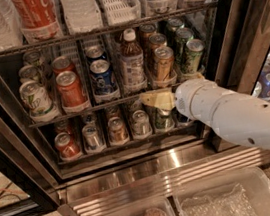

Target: Pick orange can from middle shelf of fridge

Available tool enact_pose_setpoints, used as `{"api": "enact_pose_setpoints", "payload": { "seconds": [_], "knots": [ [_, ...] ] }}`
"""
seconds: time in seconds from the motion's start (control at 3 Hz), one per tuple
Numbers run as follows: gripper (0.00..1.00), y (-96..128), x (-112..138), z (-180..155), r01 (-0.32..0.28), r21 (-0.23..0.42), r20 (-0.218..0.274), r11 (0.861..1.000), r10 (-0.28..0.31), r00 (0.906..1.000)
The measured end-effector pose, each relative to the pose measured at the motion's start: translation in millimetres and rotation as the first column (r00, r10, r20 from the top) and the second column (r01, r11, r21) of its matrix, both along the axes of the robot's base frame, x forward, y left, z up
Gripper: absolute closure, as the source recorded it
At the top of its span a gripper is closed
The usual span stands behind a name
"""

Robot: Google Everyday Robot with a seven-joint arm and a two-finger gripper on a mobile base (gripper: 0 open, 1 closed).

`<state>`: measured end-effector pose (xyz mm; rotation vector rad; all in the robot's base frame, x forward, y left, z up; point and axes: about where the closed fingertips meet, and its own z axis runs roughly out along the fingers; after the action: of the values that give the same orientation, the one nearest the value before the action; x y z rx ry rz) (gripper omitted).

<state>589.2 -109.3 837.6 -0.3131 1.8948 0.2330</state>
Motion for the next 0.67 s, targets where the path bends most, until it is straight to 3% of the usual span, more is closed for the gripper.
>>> {"api": "enact_pose_setpoints", "payload": {
  "seconds": [0.67],
  "knots": [
    [0.0, 1.1, 11.7, -4.9, 0.092, -0.031, 0.092, 0.995, -0.089, 0.9918]
  ]
}}
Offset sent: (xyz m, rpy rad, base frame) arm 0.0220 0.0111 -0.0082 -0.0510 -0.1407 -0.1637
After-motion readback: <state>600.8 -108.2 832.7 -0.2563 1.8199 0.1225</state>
